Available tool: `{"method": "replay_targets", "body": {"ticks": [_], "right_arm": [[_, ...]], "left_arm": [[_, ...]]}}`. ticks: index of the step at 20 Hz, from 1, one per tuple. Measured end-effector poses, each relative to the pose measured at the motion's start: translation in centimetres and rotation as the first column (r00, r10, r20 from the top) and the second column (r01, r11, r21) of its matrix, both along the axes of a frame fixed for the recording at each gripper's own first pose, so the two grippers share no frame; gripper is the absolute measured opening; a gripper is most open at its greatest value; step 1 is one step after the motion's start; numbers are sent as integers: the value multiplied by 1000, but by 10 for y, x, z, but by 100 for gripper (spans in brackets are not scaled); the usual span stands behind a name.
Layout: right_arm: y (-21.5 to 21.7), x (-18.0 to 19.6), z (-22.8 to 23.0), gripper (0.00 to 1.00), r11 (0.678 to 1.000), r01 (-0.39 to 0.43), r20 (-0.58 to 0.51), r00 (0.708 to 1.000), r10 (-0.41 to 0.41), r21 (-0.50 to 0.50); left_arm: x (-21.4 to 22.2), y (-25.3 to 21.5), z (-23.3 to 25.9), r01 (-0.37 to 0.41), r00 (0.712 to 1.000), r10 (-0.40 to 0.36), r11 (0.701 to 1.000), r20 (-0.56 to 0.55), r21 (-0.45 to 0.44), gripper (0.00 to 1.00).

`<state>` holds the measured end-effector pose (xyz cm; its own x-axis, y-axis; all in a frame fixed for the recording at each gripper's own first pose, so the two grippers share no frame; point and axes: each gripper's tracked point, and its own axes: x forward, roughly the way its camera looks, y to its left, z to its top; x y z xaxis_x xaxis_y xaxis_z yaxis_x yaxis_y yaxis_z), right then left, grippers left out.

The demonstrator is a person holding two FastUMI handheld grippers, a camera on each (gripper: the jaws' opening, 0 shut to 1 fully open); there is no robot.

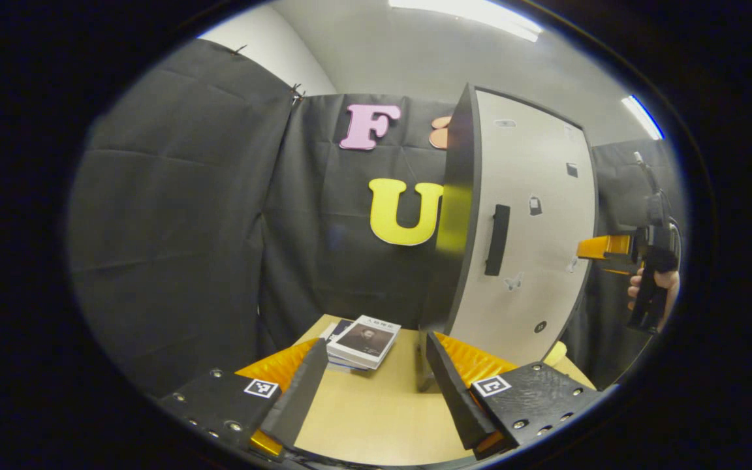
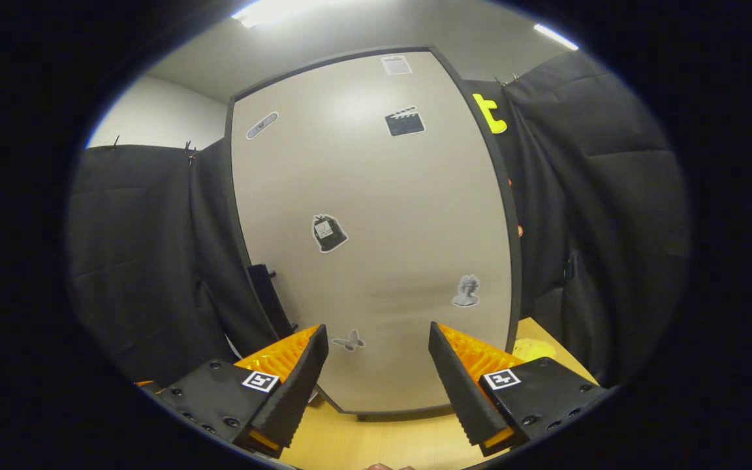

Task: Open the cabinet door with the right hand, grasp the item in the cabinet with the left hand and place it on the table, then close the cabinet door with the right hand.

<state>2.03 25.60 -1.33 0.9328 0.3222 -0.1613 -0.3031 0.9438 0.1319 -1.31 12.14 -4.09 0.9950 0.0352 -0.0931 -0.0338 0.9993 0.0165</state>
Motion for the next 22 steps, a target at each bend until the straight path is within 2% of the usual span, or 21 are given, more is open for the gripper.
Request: {"method": "replay_targets", "body": {"ticks": [1,2,3,4,10,14,15,17,18,19,20,22], "right_arm": [[11,3,1,92,1000,-3,6,1000,3,-14],[21,7,4,98,1000,-8,15,1000,8,-27],[33,11,6,92,999,-16,25,1000,17,-36],[45,13,9,98,999,-26,36,999,27,-41],[109,30,16,98,996,-60,74,995,65,-71],[136,40,13,98,994,-48,88,995,56,-93],[141,43,10,92,994,-44,83,995,52,-99],[147,49,3,92,993,-25,75,997,34,-119],[149,50,-1,98,992,-14,72,997,24,-127],[151,52,-3,92,991,-2,68,998,12,-136],[152,54,-8,96,990,5,60,998,3,-143],[156,60,-15,84,988,20,44,999,-13,-153]], "left_arm": [[4,5,0,1,1000,-1,1000,1,-7,92],[6,12,-1,0,1000,0,1000,2,-12,92],[9,19,-1,-4,1000,4,1000,3,-14,92],[11,27,-1,-7,1000,7,1000,4,-14,92],[29,67,-7,-19,1000,19,1000,-8,-24,92],[35,92,-7,-21,1000,21,1000,-8,-6,92],[37,98,-7,-22,1000,22,1000,-10,-5,92],[39,110,-10,-24,1000,24,1000,-12,-11,92],[40,117,-11,-27,1000,26,1000,-15,-16,92],[41,123,-12,-26,1000,26,999,-17,-24,92],[42,128,-14,-24,1000,23,999,-21,-30,92],[43,138,-17,-23,999,22,999,-29,-31,92]]}}
